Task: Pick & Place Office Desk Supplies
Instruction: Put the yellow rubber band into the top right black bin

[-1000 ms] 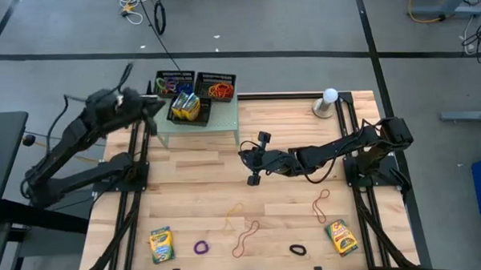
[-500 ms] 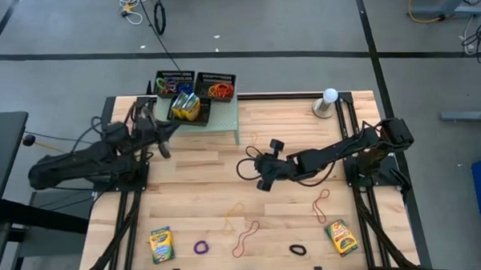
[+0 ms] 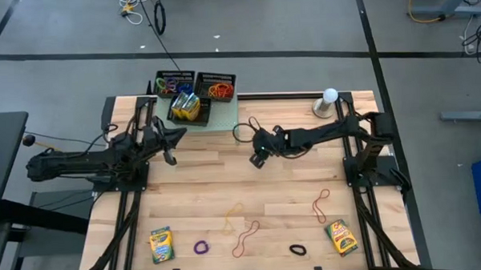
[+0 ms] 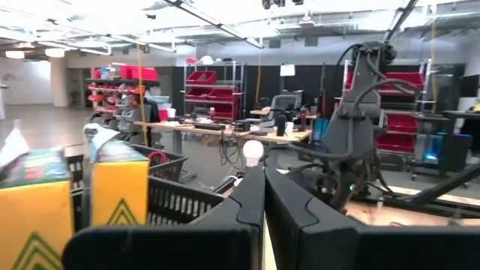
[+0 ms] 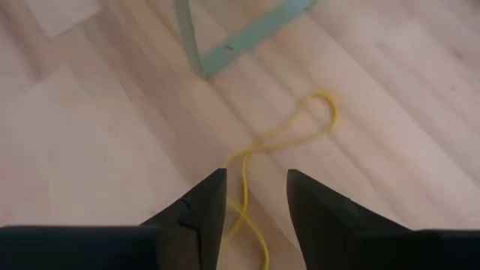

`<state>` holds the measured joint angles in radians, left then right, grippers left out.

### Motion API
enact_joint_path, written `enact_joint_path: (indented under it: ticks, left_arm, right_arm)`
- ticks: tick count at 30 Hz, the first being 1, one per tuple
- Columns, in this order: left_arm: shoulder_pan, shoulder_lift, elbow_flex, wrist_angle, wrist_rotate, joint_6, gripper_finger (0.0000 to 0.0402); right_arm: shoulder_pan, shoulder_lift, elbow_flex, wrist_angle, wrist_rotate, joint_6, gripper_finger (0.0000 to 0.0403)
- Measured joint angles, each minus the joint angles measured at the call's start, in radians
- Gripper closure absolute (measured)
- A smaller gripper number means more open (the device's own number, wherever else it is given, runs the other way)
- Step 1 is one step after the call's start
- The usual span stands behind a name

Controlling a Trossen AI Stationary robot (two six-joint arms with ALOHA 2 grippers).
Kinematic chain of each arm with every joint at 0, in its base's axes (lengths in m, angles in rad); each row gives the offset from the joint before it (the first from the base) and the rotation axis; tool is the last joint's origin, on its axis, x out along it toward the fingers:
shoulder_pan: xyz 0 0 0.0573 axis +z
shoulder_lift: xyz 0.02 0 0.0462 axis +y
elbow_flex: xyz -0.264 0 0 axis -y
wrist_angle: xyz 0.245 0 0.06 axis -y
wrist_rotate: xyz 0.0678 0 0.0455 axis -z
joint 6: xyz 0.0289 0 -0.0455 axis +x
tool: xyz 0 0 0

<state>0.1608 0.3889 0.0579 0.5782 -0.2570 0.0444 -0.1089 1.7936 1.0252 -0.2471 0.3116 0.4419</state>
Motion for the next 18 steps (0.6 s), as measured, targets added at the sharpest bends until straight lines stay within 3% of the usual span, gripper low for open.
enact_joint_path:
  ticks: [11,18]
  left_arm:
    - [0.0,0.012,0.0,-0.003,-0.005,0.005,0.039]
    - [0.0,0.024,0.0,-0.035,0.005,-0.073,0.039]
  right_arm:
    - [-0.062,0.148,0.004,0.148,-0.076,-0.055,0.0282]
    - [-0.062,0.15,0.004,0.133,-0.05,-0.104,0.0359]
